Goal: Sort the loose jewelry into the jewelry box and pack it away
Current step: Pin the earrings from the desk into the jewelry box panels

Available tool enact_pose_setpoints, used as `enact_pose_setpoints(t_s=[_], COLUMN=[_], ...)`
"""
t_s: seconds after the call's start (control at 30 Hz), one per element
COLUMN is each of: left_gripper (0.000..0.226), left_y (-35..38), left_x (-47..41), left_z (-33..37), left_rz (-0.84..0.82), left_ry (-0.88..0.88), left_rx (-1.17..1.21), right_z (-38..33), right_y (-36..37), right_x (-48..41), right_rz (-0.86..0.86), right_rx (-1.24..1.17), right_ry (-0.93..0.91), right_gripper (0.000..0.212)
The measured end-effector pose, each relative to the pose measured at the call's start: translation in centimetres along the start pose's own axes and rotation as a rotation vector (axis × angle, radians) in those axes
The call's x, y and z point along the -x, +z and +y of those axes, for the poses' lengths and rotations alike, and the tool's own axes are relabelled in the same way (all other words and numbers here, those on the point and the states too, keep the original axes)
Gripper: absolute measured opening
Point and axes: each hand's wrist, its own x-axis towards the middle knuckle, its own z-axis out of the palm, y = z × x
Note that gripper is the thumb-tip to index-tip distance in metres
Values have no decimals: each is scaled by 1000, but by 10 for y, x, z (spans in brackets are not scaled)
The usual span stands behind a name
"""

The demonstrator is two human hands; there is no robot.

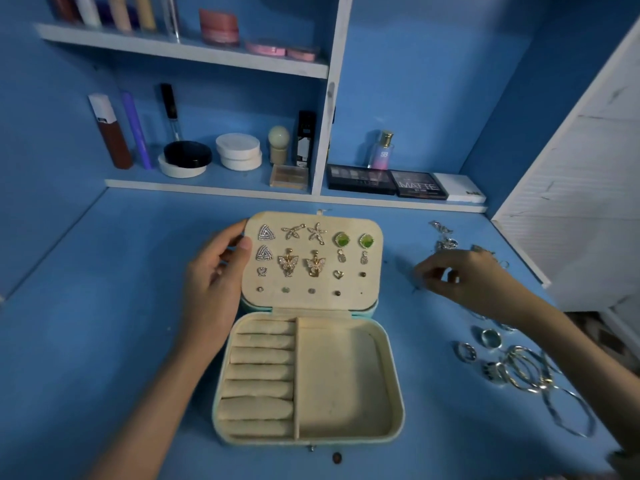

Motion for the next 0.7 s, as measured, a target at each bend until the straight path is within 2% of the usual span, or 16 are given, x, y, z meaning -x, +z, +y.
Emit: enact_pose_setpoints(t_s=[0.17, 0.37, 0.43, 0.53, 0.7], left_gripper=[24, 23, 23, 23, 23], left_y=[0, -2, -2, -2, -1], left_x=[0, -3, -3, -2, -2], left_z=[-2, -5, -6, -6, -4], left_rz=[-3, 5, 8, 9, 3], left_ry=[30, 42, 45, 39, 46], left_rx=[6, -31, -25, -29, -58], right_z=[10, 8, -2, -31, -58], right_y=[6, 11, 11, 11, 19], right_x=[1, 3, 5, 9, 9], right_rz=[-54, 13, 60, 105, 53], right_rx=[-6, -68, -116, -249, -288], right_ry=[-24, -29, -31, -72, -155], right_gripper=[19, 15, 16, 5, 5])
